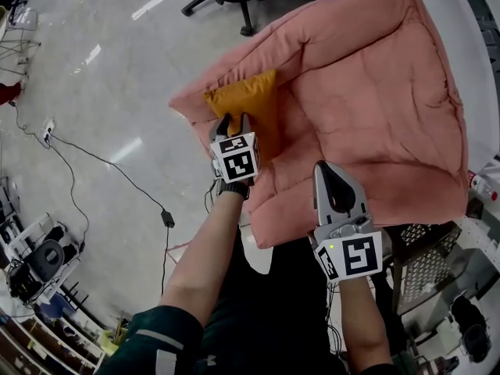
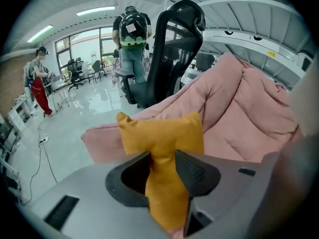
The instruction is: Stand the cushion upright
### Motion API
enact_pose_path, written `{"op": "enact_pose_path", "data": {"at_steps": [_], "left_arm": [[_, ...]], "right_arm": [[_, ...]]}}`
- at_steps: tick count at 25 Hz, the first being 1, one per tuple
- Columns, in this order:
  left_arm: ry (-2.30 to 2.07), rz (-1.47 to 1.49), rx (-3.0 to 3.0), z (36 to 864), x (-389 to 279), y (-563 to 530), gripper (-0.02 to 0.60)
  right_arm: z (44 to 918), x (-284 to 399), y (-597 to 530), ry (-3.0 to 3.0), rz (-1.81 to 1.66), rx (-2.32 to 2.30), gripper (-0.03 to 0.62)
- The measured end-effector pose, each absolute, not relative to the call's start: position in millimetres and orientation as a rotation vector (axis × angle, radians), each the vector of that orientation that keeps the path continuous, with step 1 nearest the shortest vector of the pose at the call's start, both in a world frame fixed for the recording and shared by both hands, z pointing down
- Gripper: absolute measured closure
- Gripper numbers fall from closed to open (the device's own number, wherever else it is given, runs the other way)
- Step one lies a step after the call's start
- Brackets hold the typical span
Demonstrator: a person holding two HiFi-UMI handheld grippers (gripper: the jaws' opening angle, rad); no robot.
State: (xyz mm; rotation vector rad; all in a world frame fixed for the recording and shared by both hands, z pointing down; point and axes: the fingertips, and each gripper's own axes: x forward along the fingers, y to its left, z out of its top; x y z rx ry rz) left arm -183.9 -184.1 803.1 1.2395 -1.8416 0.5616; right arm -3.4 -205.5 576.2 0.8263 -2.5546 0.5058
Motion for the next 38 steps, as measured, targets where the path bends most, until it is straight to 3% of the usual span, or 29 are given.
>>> {"op": "enact_pose_path", "data": {"at_steps": [6, 13, 38], "left_arm": [[-1.86, 0.553, 1.216, 809.9, -188.5, -188.8, 0.439], [-1.835, 0.532, 1.233, 807.6, -180.7, -186.4, 0.569], [-1.626, 0.737, 1.844, 700.8, -89.6, -190.4, 0.574]], "right_arm": [[580.3, 0.4, -211.0, -2.542, 0.511, 0.834, 0.591], [586.0, 9.4, -207.5, -2.53, 0.523, 0.832, 0.591], [548.8, 24.2, -186.3, -2.578, 0.527, 0.934, 0.591]]}}
